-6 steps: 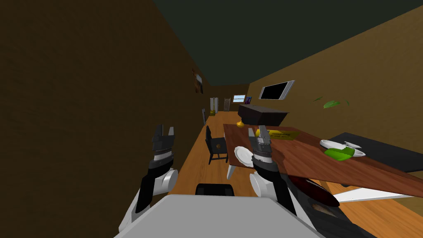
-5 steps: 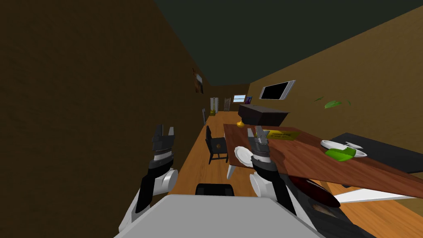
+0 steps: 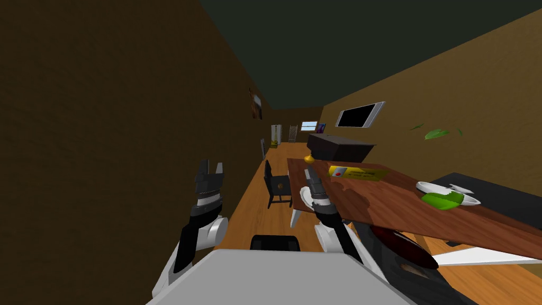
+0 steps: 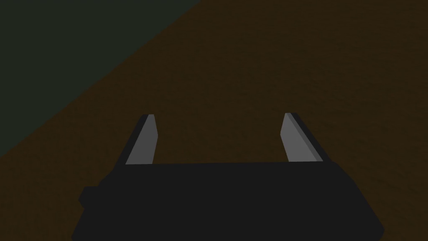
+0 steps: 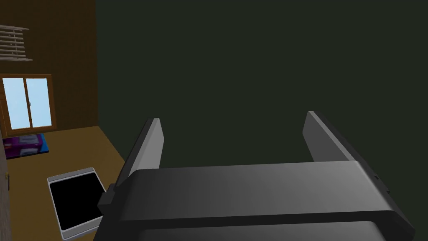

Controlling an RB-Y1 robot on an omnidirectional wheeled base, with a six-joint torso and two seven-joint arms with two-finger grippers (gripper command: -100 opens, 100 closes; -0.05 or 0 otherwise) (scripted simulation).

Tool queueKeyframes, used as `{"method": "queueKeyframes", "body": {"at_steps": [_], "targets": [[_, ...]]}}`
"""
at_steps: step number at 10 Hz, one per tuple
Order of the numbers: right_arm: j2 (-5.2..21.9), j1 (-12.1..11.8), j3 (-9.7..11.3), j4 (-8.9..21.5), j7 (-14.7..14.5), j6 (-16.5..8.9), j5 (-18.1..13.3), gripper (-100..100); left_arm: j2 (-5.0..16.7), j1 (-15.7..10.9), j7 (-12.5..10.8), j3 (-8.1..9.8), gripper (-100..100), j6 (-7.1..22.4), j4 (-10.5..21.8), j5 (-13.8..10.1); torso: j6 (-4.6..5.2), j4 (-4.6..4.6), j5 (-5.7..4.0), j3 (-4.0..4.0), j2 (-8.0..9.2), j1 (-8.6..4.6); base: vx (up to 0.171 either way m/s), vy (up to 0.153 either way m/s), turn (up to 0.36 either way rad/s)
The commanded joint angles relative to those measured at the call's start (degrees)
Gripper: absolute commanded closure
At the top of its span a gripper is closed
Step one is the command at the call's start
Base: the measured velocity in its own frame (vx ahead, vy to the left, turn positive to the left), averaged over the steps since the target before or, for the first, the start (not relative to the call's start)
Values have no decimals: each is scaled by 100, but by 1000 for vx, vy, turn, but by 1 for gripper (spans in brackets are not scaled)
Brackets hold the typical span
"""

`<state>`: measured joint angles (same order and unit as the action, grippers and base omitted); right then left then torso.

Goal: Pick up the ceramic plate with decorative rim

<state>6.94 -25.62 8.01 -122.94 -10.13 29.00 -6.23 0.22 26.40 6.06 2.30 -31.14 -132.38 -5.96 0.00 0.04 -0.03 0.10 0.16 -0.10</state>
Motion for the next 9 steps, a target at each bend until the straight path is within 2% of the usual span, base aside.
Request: {"method": "queueKeyframes", "body": {"at_steps": [1,3,4,6,7,8,9], "targets": [[70,91,176,203,-63,-227,-239,-100,0,0,0,0,0,0,0,0,0,0,0,0,0,0,-35,-14,45],[195,233,497,592,-157,-598,-600,-100,0,0,0,0,0,0,0,0,-1,0,1,0,2,4,-65,-26,94],[195,233,497,615,-157,-598,-688,-100,0,-1,0,0,0,0,0,0,-1,1,0,3,7,-3,-50,-37,46],[304,395,853,1053,-263,-959,-1067,-100,0,0,0,0,0,0,0,0,-1,0,0,0,0,-1,-54,-32,100],[304,395,853,1076,-263,-1017,-1195,-100,0,-1,0,0,0,0,0,0,-1,1,0,3,7,-3,-56,-31,32],[355,482,1040,1217,-319,-1242,-1433,-100,0,0,0,0,0,0,0,0,2,1,0,3,5,-3,-53,-26,45],[355,482,1040,1321,-319,-1242,-1466,-100,0,0,0,0,0,0,0,0,0,0,0,1,3,-2,-38,-18,47]]}}
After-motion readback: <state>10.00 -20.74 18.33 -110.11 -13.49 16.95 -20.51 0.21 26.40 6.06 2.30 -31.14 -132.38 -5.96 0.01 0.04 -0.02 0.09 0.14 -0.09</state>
